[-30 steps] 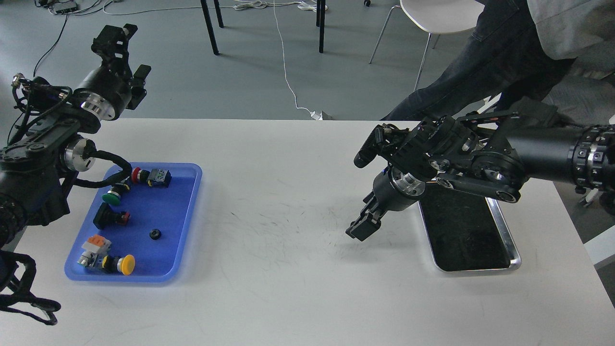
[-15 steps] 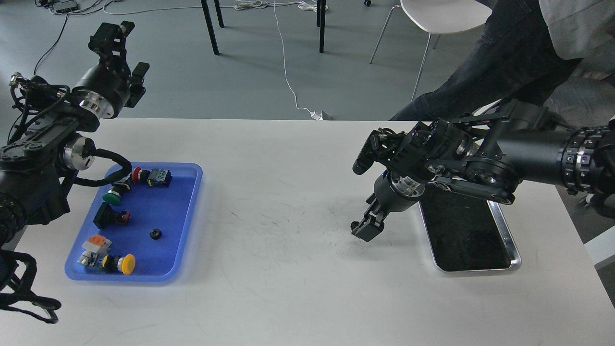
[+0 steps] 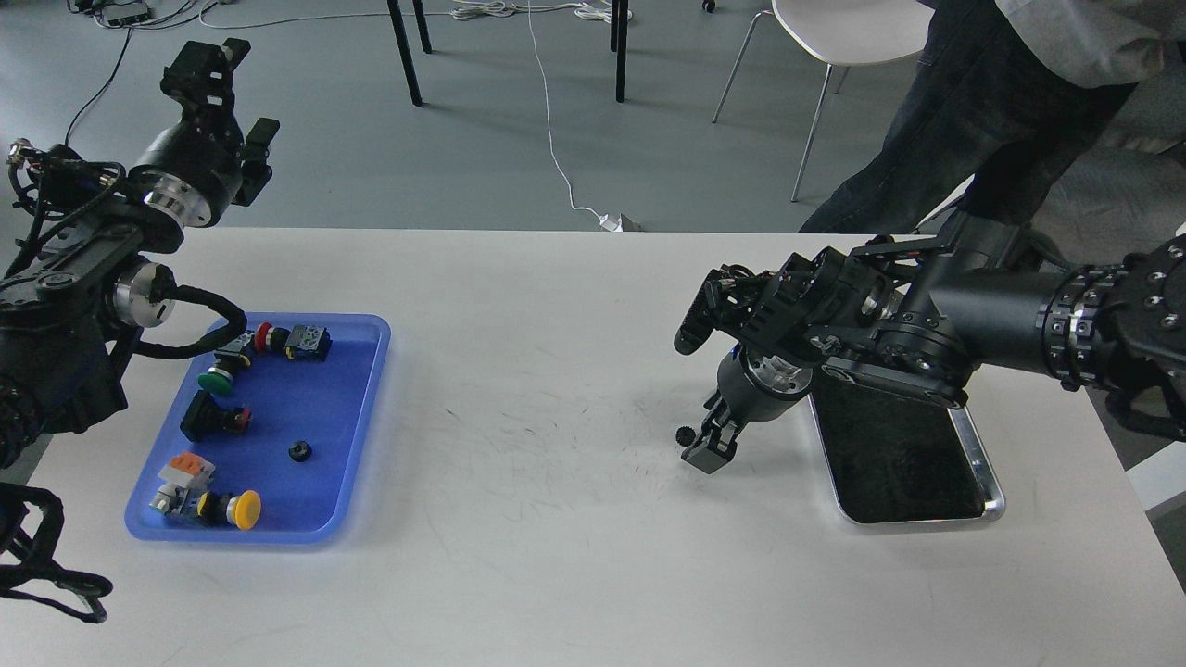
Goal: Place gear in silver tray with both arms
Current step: 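Lower the right gripper onto the black gear and grasp it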
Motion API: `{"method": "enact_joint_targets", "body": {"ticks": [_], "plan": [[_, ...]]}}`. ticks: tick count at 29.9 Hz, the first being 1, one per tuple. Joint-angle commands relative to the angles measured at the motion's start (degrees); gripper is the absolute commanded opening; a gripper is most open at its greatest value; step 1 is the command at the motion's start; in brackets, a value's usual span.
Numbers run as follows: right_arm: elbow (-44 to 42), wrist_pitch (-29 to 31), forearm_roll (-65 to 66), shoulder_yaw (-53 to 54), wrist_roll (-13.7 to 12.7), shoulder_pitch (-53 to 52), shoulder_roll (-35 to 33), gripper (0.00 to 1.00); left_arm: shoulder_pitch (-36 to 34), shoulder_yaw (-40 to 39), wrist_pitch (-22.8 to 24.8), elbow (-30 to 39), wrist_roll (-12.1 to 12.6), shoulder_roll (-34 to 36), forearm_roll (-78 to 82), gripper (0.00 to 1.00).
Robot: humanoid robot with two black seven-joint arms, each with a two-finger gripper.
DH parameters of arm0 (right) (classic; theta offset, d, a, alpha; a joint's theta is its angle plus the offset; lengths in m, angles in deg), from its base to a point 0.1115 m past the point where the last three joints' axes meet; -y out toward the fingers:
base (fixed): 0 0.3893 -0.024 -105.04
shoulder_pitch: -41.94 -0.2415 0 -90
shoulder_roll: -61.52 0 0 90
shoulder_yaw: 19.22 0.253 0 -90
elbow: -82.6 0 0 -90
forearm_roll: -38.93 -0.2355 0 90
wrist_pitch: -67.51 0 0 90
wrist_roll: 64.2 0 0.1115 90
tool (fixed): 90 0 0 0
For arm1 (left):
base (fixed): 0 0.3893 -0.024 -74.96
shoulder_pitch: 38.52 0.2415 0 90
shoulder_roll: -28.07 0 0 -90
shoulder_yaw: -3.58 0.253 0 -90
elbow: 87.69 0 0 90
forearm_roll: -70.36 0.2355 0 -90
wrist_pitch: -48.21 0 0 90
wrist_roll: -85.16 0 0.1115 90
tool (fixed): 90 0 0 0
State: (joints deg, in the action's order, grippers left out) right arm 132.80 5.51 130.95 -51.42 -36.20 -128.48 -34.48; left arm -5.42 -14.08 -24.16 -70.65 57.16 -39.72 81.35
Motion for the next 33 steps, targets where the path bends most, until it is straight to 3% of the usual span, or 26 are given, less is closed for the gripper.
{"method": "enact_joint_targets", "body": {"ticks": [1, 5, 26, 33], "plan": [[-0.02, 0.0, 0.01, 0.03, 0.0, -0.09, 0.72, 0.66, -0.05, 0.09, 0.04, 0.01, 0.0, 0.03, 0.0, 0.98], [-0.28, 0.0, 0.1, -0.32, 0.0, 0.0, 0.9, 0.58, -0.05, 0.09, 0.04, 0.01, 0.0, 0.29, 0.0, 0.98], [-4.06, 0.0, 0.01, -0.32, 0.0, 1.67, 4.06, 0.53, 0.13, -0.53, 0.13, 0.01, 0.0, 1.08, 0.0, 0.98], [-3.97, 0.0, 0.1, -0.58, 0.0, 1.49, 4.06, 0.38, 0.22, -0.53, 0.13, -0.08, 0.0, 1.08, 0.09, 0.98]]}}
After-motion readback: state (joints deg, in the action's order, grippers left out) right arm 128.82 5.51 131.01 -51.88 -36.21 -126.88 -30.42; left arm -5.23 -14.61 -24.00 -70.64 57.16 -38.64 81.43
